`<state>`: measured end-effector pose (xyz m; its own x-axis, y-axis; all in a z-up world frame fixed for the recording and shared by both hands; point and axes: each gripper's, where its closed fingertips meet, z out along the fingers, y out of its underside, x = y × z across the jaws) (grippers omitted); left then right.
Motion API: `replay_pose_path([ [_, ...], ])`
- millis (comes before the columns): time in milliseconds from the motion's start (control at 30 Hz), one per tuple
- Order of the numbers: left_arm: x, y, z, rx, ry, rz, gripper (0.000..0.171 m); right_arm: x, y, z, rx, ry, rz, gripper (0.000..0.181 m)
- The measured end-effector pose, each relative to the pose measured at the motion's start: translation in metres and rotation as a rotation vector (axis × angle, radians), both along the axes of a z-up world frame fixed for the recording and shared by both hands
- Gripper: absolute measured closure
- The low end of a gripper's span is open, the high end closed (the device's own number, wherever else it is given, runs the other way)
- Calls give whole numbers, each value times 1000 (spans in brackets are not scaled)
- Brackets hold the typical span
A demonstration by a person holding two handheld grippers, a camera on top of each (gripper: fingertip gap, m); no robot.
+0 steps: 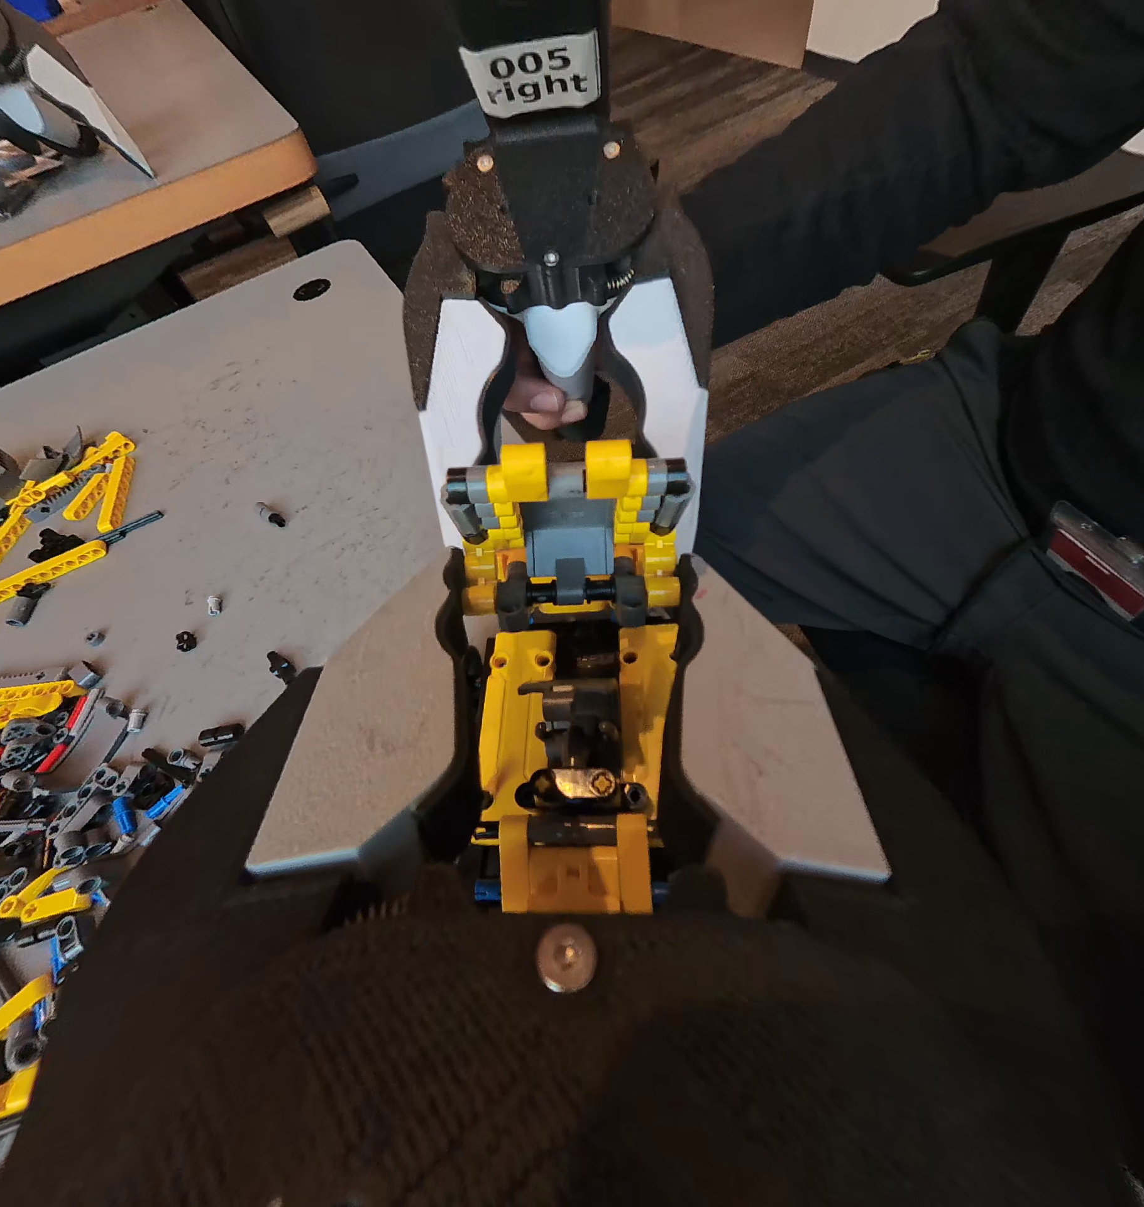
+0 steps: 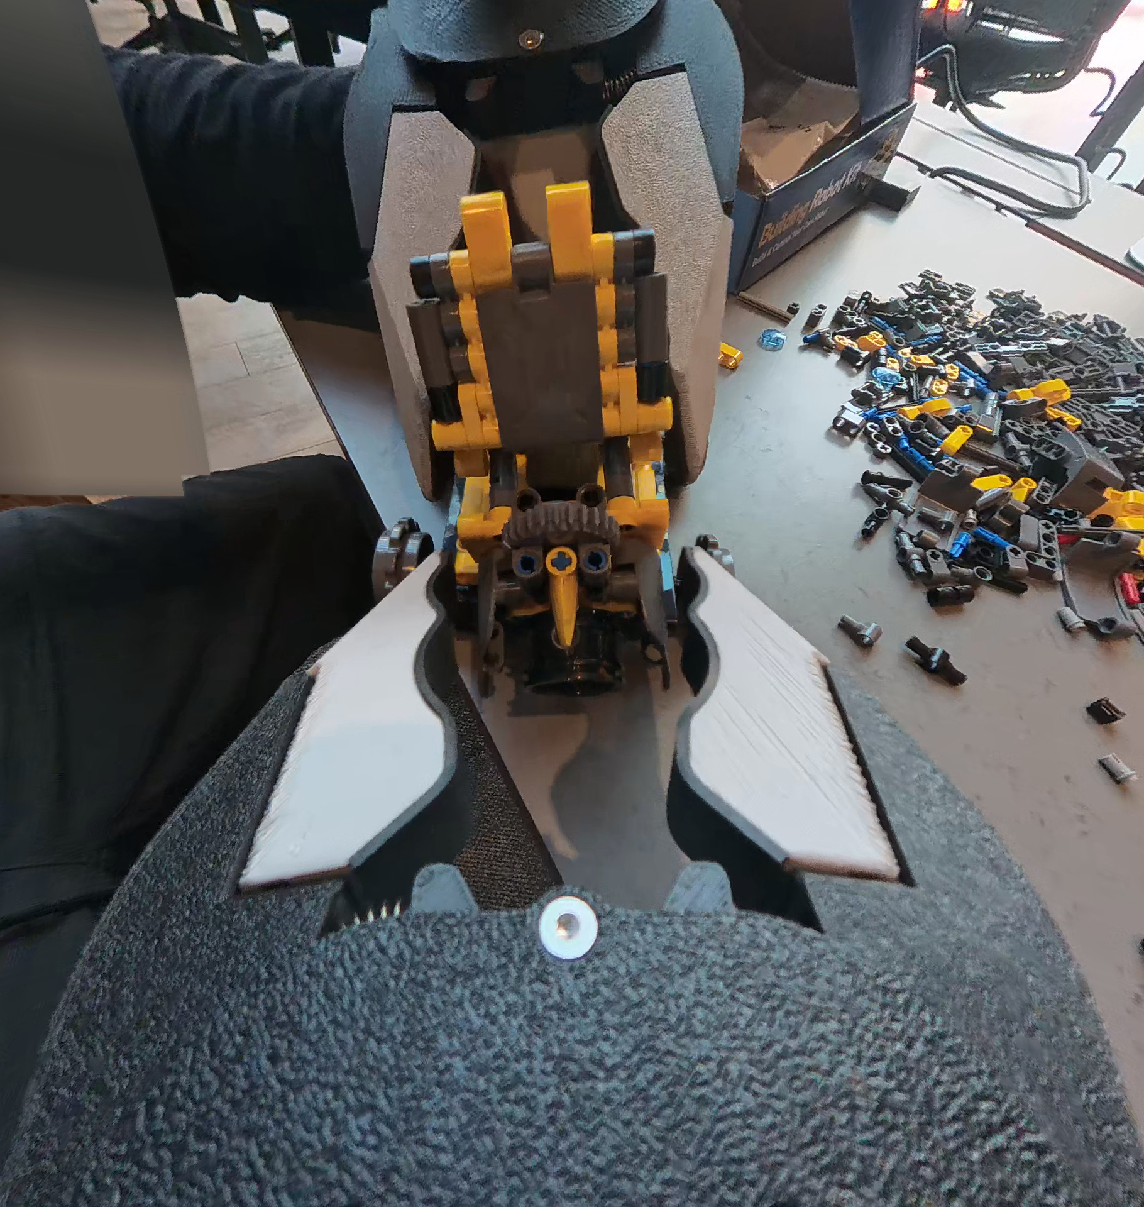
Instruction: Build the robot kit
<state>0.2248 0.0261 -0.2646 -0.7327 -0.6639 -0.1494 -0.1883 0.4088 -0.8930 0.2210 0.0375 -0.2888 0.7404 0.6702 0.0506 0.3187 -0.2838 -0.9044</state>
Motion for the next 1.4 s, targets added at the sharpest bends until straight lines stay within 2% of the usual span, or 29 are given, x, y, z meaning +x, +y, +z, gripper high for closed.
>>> replay_pose_path([
  [33,0,-1,1,-12,0,-5,110,-2,-1,0,8,-8,11,126],
  [267,1,-1,4,-61,11,1,110,-2,-1,2,16,44,20,127],
  [433,3,4,-7,-65,89,38,110,-1,0,-6,-38,82,11,127],
  [500,3,7,-16,-8,120,53,105,1,2,-6,-25,94,-3,127],
  [600,0,12,-28,79,157,73,87,5,0,1,-12,158,-9,127],
  [700,-5,14,-33,94,210,70,87,13,-5,3,-7,200,-25,126],
  [867,-15,21,-55,270,264,56,86,15,-14,-11,-37,183,-49,126],
  [1033,-16,21,-58,206,307,42,88,12,-13,-27,-66,137,-68,126],
  [1400,-17,19,-59,175,315,10,90,11,-11,-27,-64,135,-37,127],
])
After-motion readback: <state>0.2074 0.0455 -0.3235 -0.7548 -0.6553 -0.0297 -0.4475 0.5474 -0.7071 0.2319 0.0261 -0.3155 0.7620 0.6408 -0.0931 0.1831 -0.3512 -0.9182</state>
